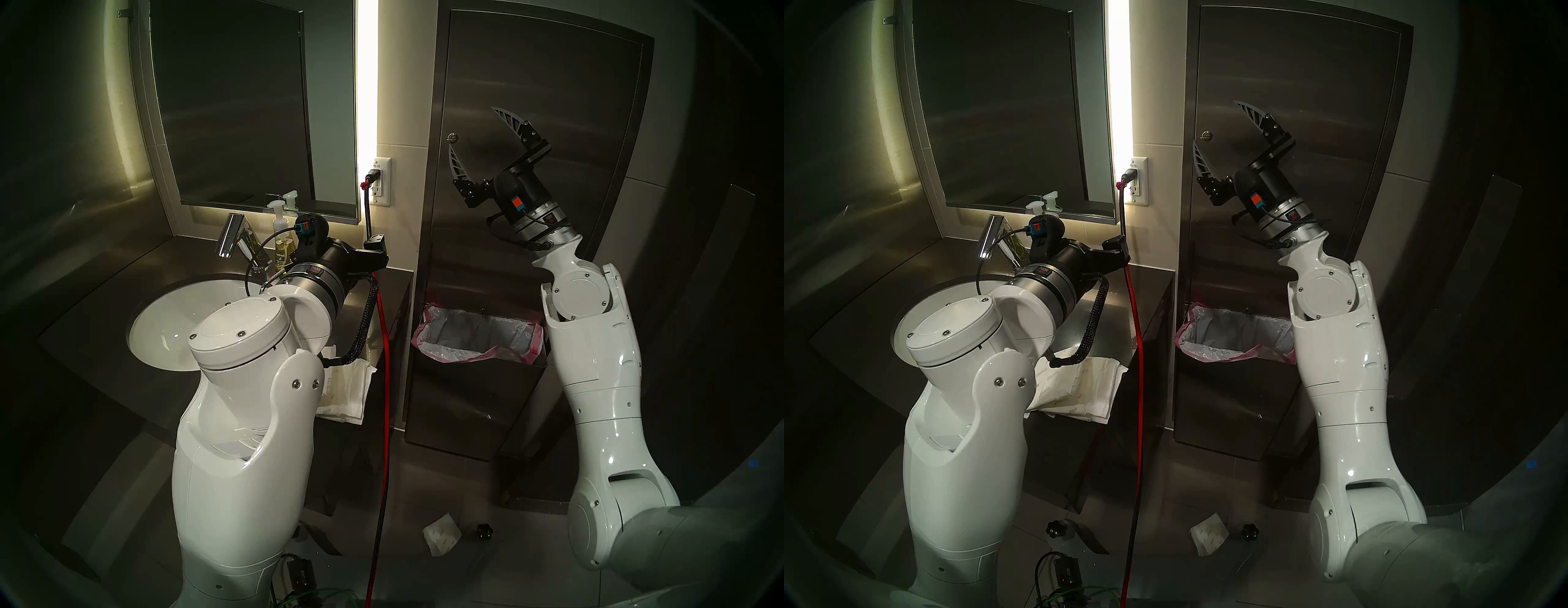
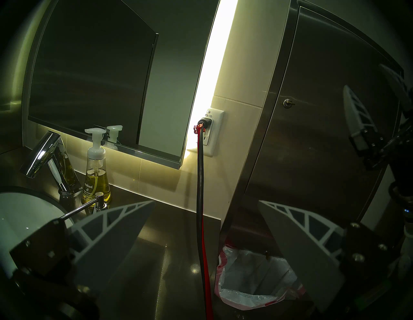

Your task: Twist key and open towel dispenser

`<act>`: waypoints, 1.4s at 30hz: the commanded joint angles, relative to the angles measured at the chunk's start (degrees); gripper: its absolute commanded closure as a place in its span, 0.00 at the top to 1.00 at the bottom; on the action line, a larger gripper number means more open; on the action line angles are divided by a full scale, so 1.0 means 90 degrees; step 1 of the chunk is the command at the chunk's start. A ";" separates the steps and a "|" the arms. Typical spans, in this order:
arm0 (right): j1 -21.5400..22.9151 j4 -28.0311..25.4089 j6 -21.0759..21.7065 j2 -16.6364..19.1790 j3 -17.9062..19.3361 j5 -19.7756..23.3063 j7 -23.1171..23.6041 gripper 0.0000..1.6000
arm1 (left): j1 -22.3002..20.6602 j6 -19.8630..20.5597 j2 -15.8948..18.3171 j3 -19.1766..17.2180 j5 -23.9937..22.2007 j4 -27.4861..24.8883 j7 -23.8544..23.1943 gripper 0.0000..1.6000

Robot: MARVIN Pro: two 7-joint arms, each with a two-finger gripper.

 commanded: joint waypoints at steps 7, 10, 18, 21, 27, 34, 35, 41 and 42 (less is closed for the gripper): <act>0.0958 0.0609 0.0265 -0.0286 -0.0049 -0.0698 -0.0454 1.00 | -0.0055 -0.0012 0.0008 -0.0014 0.0002 -0.0053 0.0003 1.00; 0.1123 0.0777 0.0199 -0.0258 -0.0084 -0.0743 -0.0441 1.00 | -0.0055 -0.0012 0.0007 -0.0014 0.0002 -0.0053 0.0003 1.00; 0.1113 0.1032 0.0014 -0.0188 -0.0130 -0.0927 -0.0572 1.00 | -0.0058 -0.0009 0.0009 -0.0014 -0.0002 -0.0055 0.0007 1.00; 0.1054 0.1035 0.0246 -0.0305 -0.0036 -0.1040 -0.0724 1.00 | -0.0057 -0.0008 0.0006 -0.0014 0.0000 -0.0055 0.0005 1.00; 0.0648 0.0705 0.0545 -0.0707 0.0158 -0.0798 -0.0932 1.00 | -0.0057 -0.0009 0.0007 -0.0014 0.0000 -0.0054 0.0005 1.00; -0.0112 -0.0143 0.0639 -0.1057 0.0026 -0.0461 -0.0832 1.00 | -0.0055 -0.0012 0.0008 -0.0014 0.0001 -0.0053 0.0004 1.00; -0.0168 -0.0210 0.0639 -0.1077 -0.0017 -0.0474 -0.0829 1.00 | -0.0055 -0.0011 0.0007 -0.0014 0.0002 -0.0054 0.0003 1.00; -0.0255 -0.0311 0.0748 -0.0851 -0.0270 -0.0928 -0.0677 1.00 | -0.0057 -0.0008 0.0007 -0.0014 -0.0001 -0.0055 0.0006 1.00; -0.0215 -0.0237 0.0712 -0.0803 -0.0297 -0.1001 -0.0687 1.00 | -0.0057 -0.0008 0.0008 -0.0014 -0.0002 -0.0055 0.0007 1.00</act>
